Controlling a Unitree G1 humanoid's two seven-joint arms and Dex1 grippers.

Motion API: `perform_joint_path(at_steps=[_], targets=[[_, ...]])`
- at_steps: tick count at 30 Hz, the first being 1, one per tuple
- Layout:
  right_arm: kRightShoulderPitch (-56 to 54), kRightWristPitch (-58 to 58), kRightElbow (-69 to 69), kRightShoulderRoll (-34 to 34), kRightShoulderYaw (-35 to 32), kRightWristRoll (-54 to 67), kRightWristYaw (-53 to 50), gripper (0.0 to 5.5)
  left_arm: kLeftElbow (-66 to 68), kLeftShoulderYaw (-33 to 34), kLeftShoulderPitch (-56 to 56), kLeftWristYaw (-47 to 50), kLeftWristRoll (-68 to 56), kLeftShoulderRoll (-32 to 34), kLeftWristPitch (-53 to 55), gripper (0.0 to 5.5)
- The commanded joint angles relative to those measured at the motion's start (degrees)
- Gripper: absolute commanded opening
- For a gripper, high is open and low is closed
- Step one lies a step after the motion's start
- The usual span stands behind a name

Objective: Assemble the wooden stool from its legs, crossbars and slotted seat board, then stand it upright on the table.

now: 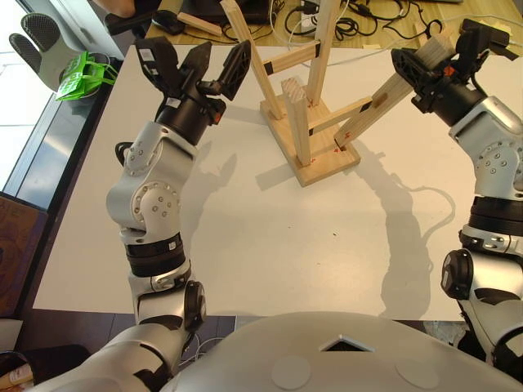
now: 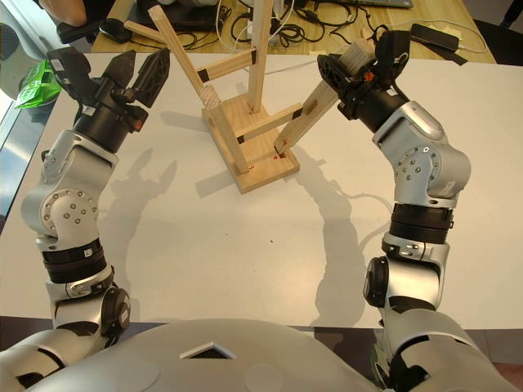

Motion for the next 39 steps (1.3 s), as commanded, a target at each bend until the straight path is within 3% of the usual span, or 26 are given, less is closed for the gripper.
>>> perform_joint_path(at_steps=[1, 18, 39], targets=[[0.18, 0.26, -0.62, -0.36, 0.51, -0.39, 0.13, 1.25, -0.1, -0.15, -0.26, 0.38, 0.4, 0.18, 0.63, 4.16], [-0.1, -1.93, -0.72, 0.17, 0.51, -1.16, 0.22, 1.25, 0.12, -0.26, -0.35, 0.29, 0.43, 0.1, 0.52, 4.16], [2.51, -12.25, 1.74, 6.44, 3.2, -5.69, -1.59, 1.25, 0.11, -0.78, -0.76, 0.63, 0.49, -0.78, 0.24, 4.16]])
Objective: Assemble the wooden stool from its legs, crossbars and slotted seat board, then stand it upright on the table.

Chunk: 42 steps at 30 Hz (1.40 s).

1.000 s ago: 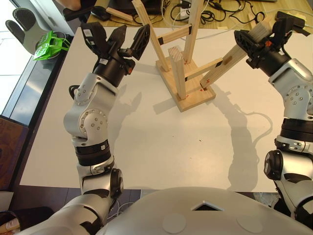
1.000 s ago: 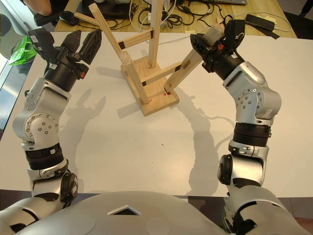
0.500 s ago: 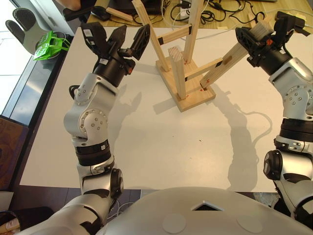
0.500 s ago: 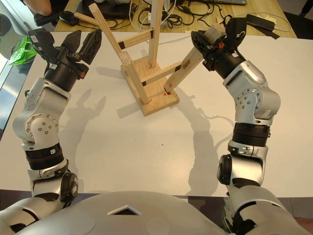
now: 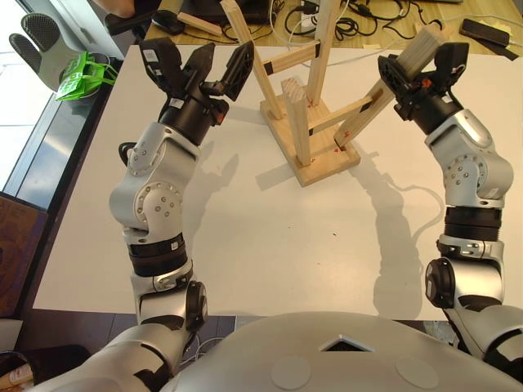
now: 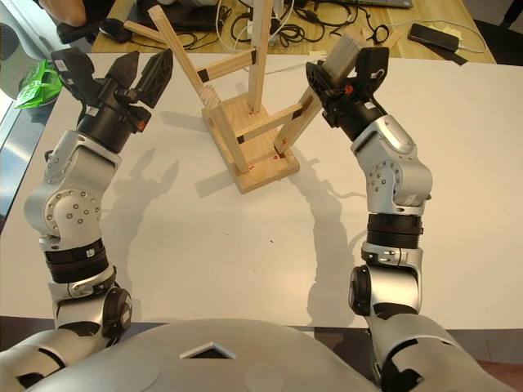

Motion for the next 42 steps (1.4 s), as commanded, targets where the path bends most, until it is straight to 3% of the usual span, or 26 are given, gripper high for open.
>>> perform_joint_path(at_steps=[1, 18, 42], targets=[[-0.57, -0.76, -0.33, 0.12, -0.24, 0.11, 0.2, 1.25, 0.11, -0.3, -0.73, 0.34, 0.43, -0.19, 0.25, 4.16], [-3.67, 0.76, -2.35, 0.35, -3.89, 3.89, -1.88, 1.25, 0.22, -0.31, -0.36, 0.3, 0.52, -0.22, 0.13, 4.16], [-3.41, 1.62, -3.14, -0.39, -1.19, 2.44, -0.43, 1.25, 0.23, -0.19, -0.57, 0.82, 0.77, -0.86, -0.41, 4.16]])
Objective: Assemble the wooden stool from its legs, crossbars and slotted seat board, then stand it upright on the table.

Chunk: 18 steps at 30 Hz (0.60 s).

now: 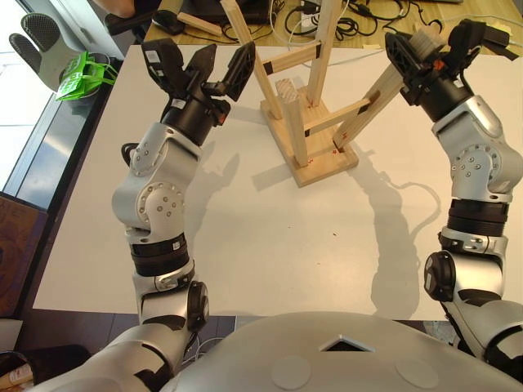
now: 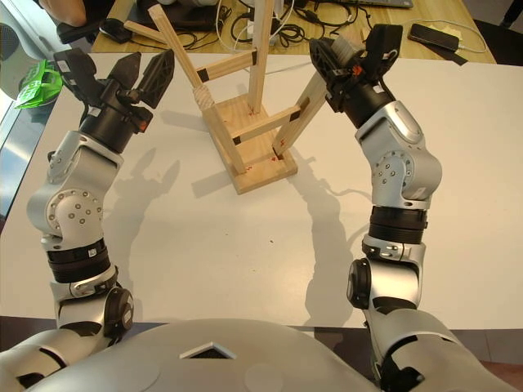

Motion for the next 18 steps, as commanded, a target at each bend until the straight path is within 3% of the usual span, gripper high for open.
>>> perform_joint_path(at_steps=[1, 18], targets=[[-0.86, -0.43, -0.58, -0.18, 0.55, -0.31, 0.06, 1.25, -0.02, -0.09, -0.58, 0.54, 0.75, -0.25, -0.34, 4.16], [-2.35, 2.36, 2.01, 0.65, -2.91, 2.35, -3.27, 1.11, 0.31, -0.11, -0.59, 0.95, 0.96, -0.39, -1.02, 4.16]])
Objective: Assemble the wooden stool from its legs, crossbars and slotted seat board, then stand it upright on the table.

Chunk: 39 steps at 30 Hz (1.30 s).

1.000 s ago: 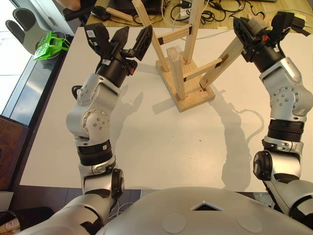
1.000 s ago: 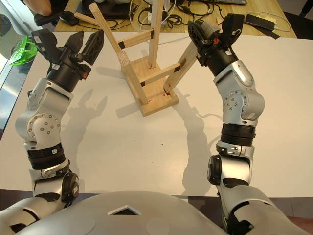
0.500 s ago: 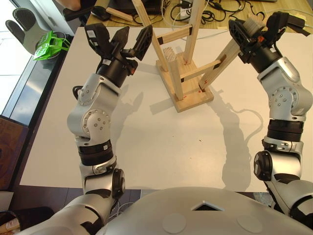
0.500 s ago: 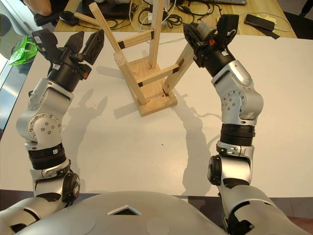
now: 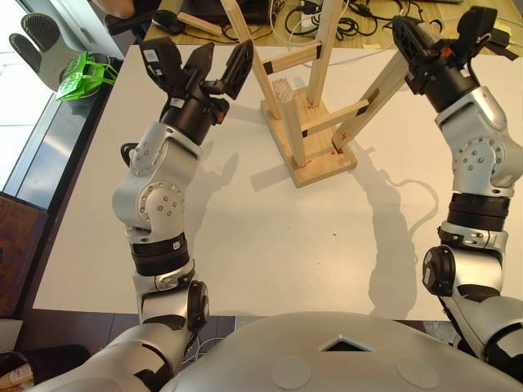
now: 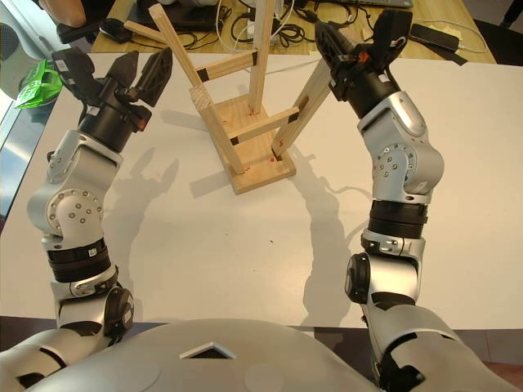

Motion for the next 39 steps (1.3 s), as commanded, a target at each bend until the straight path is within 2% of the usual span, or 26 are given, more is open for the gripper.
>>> perform_joint_path(at_steps=[1, 9, 18, 25, 39], targets=[[-0.1, 3.65, 1.26, -0.21, -0.97, 1.21, -1.6, 1.11, 0.02, -0.14, -0.42, 0.46, 0.7, -0.36, -0.21, 4.16], [2.06, 10.76, 0.45, -0.78, -0.04, 2.05, -1.21, 1.11, -0.19, -0.09, -0.25, 0.73, 0.8, -0.39, -0.19, 4.16], [2.53, 8.49, -1.8, -0.04, 0.18, 2.31, -0.11, 1.25, 0.23, -0.12, -0.54, 0.67, 1.06, -0.45, -0.43, 4.16], [1.07, 11.43, 0.1, 2.2, -4.34, 6.59, -4.09, 1.25, 0.39, -0.15, -0.64, 0.59, 1.27, -0.59, -0.61, 4.16], [0.41, 7.4, 1.53, -0.83, -2.94, 2.85, -2.63, 1.25, 0.23, -0.01, -0.5, 0.6, 1.35, -0.67, -0.62, 4.16]])
